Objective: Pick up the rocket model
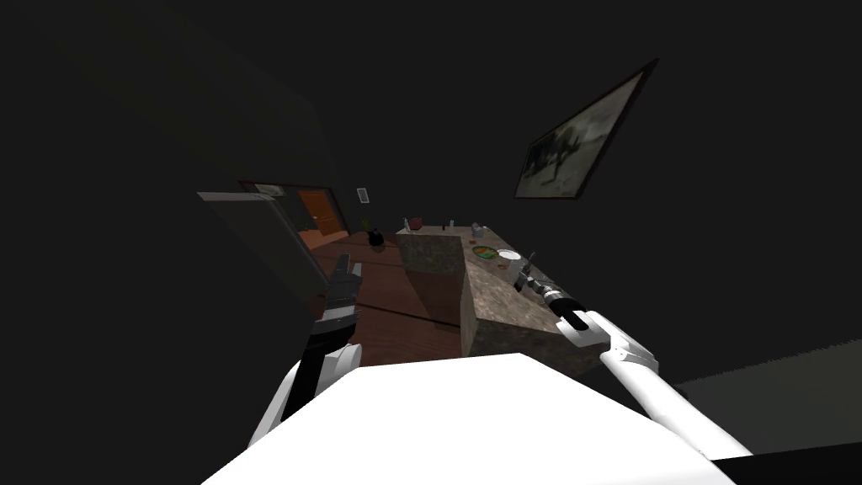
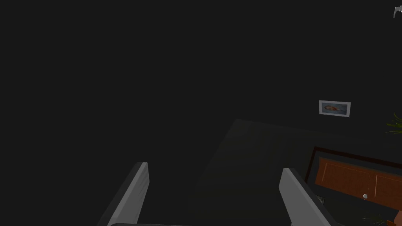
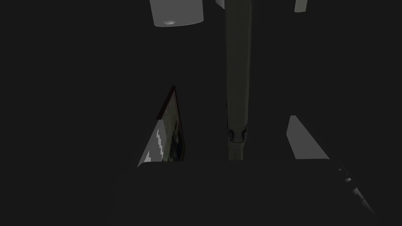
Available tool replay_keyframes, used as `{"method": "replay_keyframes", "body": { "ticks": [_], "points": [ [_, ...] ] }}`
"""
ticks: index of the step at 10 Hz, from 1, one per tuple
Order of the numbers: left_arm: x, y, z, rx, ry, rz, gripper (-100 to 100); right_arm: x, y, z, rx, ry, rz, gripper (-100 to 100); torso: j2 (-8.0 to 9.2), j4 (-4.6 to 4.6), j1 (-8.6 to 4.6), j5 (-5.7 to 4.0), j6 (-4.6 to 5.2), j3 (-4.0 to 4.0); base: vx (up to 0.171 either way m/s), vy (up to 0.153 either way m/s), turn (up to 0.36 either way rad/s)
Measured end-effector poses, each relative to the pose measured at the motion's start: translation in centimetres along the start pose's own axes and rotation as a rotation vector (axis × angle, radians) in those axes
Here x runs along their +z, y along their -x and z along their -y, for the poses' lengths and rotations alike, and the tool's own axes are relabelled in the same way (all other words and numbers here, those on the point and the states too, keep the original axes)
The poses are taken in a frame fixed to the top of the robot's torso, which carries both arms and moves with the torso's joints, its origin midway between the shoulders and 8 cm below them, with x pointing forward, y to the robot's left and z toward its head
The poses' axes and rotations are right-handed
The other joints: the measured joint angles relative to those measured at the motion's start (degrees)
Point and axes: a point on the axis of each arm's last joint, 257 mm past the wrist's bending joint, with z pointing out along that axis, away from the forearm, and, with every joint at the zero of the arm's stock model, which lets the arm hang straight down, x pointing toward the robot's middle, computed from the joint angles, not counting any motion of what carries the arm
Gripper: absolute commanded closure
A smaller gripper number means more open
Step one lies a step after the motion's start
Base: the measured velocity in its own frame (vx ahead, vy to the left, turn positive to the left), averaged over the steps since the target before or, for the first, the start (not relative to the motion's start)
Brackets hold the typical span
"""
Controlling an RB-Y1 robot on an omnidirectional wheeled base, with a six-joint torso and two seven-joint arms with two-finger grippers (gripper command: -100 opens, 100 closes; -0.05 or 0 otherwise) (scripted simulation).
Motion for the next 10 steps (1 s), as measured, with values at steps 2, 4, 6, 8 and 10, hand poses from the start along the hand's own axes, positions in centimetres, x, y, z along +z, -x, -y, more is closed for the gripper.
{"method": "replay_keyframes", "body": {
  "ticks": [2,4,6,8,10],
  "points": [
    [0.0,0.0,0.0,0.0,0.0,0.0,0,-0.1,0.4,1.8,-0.005,-0.016,0.006,-100,0.12,0.03,0.0,0.0,-0.05,0.07,-0.043,0.031,0.238],
    [0.0,0.0,0.0,0.0,0.0,0.0,0,-0.6,-0.5,3.6,-0.008,-0.04,-0.01,-100,0.12,0.03,-0.06,-0.01,0.02,0.07,-0.021,0.023,0.165],
    [0.0,0.0,0.0,0.0,0.0,0.0,0,-1.3,-0.4,6.7,-0.014,-0.07,-0.005,-100,0.12,0.03,-0.01,-0.01,0.0,0.07,-0.037,0.033,0.267],
    [0.0,0.0,0.0,0.0,0.0,0.0,0,-2.0,0.5,9.7,-0.021,-0.101,0.004,-100,0.18,0.04,0.01,0.0,0.02,0.1,-0.028,0.024,0.065],
    [0.0,0.0,0.0,0.0,0.0,0.0,0,-2.9,0.0,12.6,-0.021,-0.138,-0.004,-100,0.15,0.04,-0.02,0.0,-0.05,0.09,-0.034,0.029,0.254]
  ]
}}
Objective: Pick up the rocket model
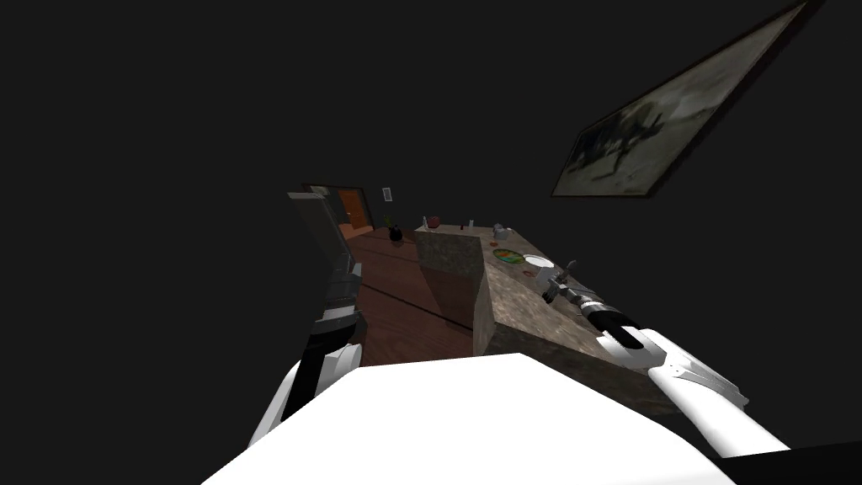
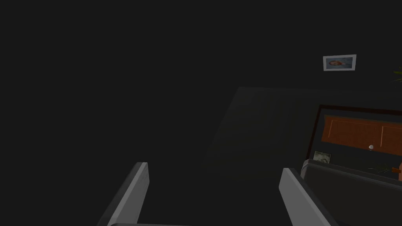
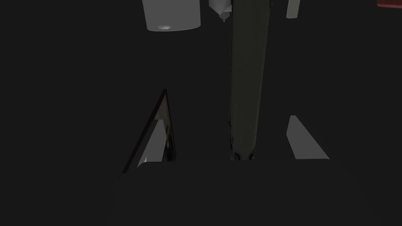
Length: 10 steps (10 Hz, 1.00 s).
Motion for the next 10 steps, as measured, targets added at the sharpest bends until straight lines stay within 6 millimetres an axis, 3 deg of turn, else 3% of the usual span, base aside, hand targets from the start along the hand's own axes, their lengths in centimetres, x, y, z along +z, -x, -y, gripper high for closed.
{"method": "replay_keyframes", "body": {
  "ticks": [2,4,5,8,10],
  "points": [
    [0.0,0.0,0.0,0.0,0.0,0.0,0,-0.7,-1.1,2.0,0.002,-0.034,-0.021,-100,-0.03,-0.01,-0.04,-0.02,0.1,-0.01,-0.021,0.031,0.138],
    [0.0,0.0,0.0,0.0,0.0,0.0,0,-1.6,-0.3,5.1,0.001,-0.065,-0.007,-100,-0.01,0.0,0.04,0.0,0.08,0.0,-0.02,0.026,0.085],
    [0.0,0.0,0.0,0.0,0.0,0.0,0,-1.8,-1.1,5.7,0.006,-0.082,-0.019,-100,-0.04,-0.01,-0.05,-0.02,0.09,-0.02,-0.031,0.031,0.337],
    [0.0,0.0,0.0,0.0,0.0,0.0,0,-3.6,0.2,10.7,0.006,-0.141,0.001,-100,0.01,0.01,0.07,0.02,0.02,0.01,-0.029,0.039,0.221],
    [0.0,0.0,0.0,0.0,0.0,0.0,0,-4.5,-0.3,12.2,0.011,-0.169,-0.004,-100,-0.01,0.0,-0.02,-0.02,0.13,0.0,-0.009,0.014,-0.027]
  ]
}}
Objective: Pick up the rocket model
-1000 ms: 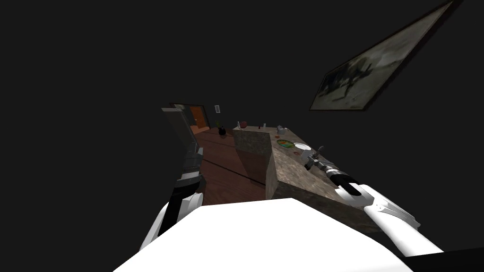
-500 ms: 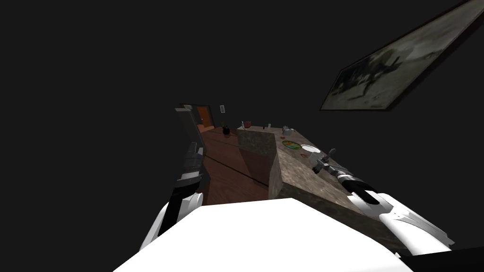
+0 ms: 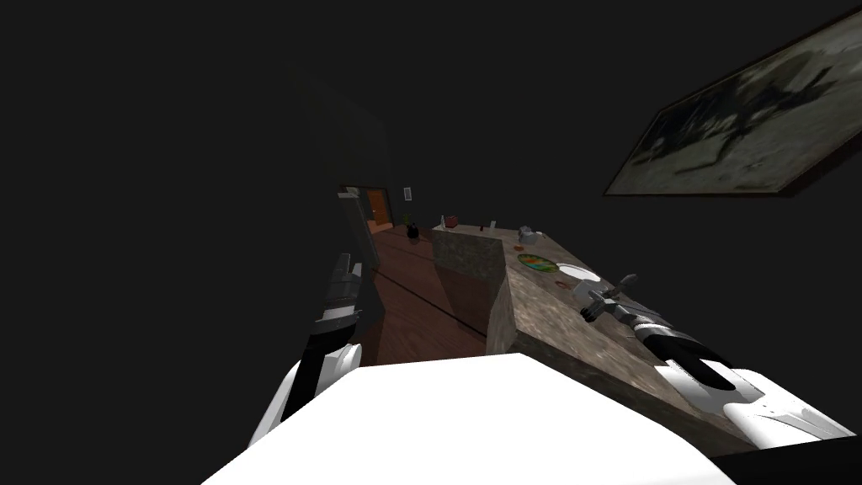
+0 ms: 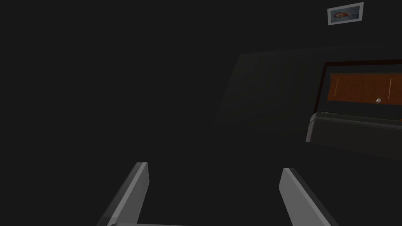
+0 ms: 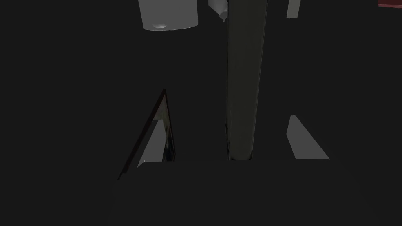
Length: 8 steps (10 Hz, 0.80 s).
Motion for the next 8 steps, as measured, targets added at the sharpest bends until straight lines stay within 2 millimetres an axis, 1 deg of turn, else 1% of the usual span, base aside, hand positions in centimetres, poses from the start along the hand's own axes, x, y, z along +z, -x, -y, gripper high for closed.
{"method": "replay_keyframes", "body": {
  "ticks": [1,2,3,4,5,6,7,8],
  "points": [
    [0.0,0.0,0.0,0.0,0.0,0.0,0,-0.1,-0.4,0.4,0.003,-0.012,-0.009,-100,-0.04,-0.01,-0.06,-0.01,-0.03,-0.02,0.0,0.0,0.0],
    [0.0,0.0,0.0,0.0,0.0,0.0,0,-0.2,-0.9,1.0,0.004,-0.021,-0.018,-100,-0.06,-0.01,-0.1,-0.02,-0.03,-0.04,-0.021,0.034,0.302],
    [0.0,0.0,0.0,0.0,0.0,0.0,0,-0.5,0.0,2.4,0.006,-0.036,0.0,-100,-0.04,0.0,0.01,0.01,-0.13,-0.02,-0.026,0.033,0.241],
    [0.0,0.0,0.0,0.0,0.0,0.0,0,-0.8,0.1,3.3,0.008,-0.048,0.005,-100,-0.02,0.0,0.02,0.01,-0.06,-0.01,-0.011,0.016,-0.008],
    [0.0,0.0,0.0,0.0,0.0,0.0,0,-1.2,-0.4,4.2,0.012,-0.065,-0.008,-100,-0.02,0.0,-0.03,-0.01,0.0,-0.01,-0.027,0.044,0.321],
    [0.0,0.0,0.0,0.0,0.0,0.0,0,-1.6,0.2,5.8,0.017,-0.087,0.005,-100,-0.01,0.0,0.05,0.02,-0.14,-0.01,-0.025,0.04,0.187],
    [0.0,0.0,0.0,0.0,0.0,0.0,0,-2.1,0.0,7.2,0.023,-0.109,0.002,-100,0.0,0.0,0.05,0.01,-0.02,0.0,-0.008,0.02,-0.045],
    [0.0,0.0,0.0,0.0,0.0,0.0,0,-2.6,-0.4,7.4,0.025,-0.116,-0.001,-100,-0.01,0.0,-0.01,0.0,0.01,0.0,-0.013,0.047,0.296]
  ]
}}
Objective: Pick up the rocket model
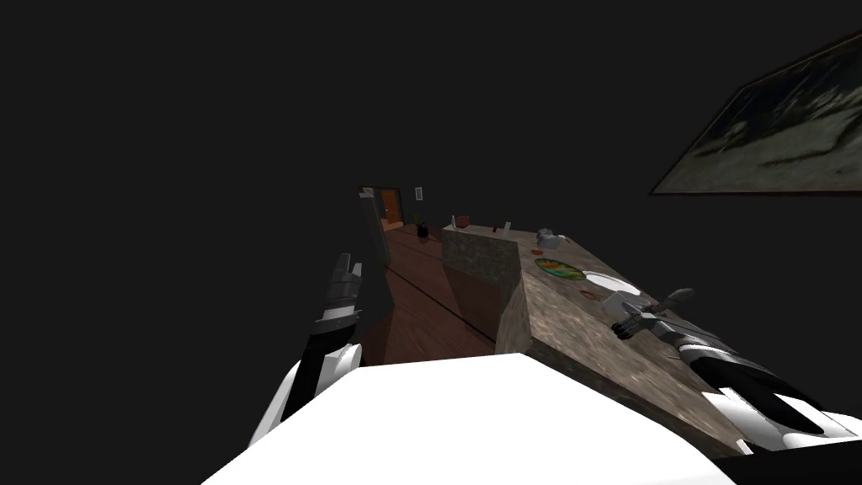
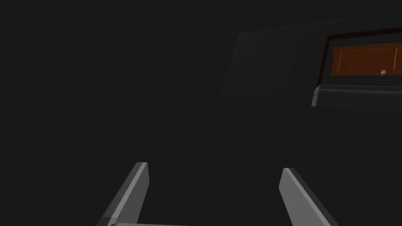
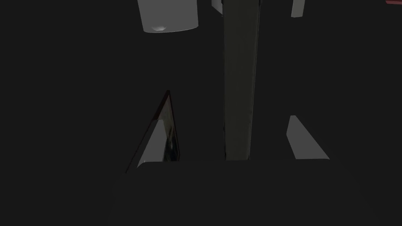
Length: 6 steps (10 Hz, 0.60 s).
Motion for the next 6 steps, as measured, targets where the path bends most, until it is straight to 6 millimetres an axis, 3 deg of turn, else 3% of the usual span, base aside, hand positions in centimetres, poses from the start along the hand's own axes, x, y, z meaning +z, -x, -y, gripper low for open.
{"method": "replay_keyframes", "body": {
  "ticks": [1,2,4,5,6],
  "points": [
    [0.0,0.0,0.0,0.0,0.0,0.0,0,-0.7,0.4,1.4,0.006,-0.024,0.012,-100,-0.02,0.0,0.08,0.02,-0.12,-0.01,-0.012,0.042,0.22],
    [0.0,0.0,0.0,0.0,0.0,0.0,0,-1.0,1.0,2.3,0.007,-0.032,0.025,-100,-0.03,-0.01,0.07,0.03,-0.06,-0.02,-0.01,0.015,-0.021],
    [0.0,0.0,0.0,0.0,0.0,0.0,0,-1.4,0.5,3.2,0.013,-0.05,0.015,-100,-0.01,0.0,-0.08,-0.02,-0.01,0.0,-0.004,0.0,-0.022],
    [0.0,0.0,0.0,0.0,0.0,0.0,0,-1.5,0.4,3.3,0.013,-0.052,0.013,100,-0.03,0.0,-0.1,-0.02,-0.03,-0.02,0.0,0.0,0.0],
    [0.0,0.0,0.0,0.0,0.0,0.0,0,-1.5,0.5,3.3,0.013,-0.051,0.013,100,-0.04,-0.01,-0.1,-0.02,-0.03,-0.03,0.0,0.0,0.0]
  ]
}}
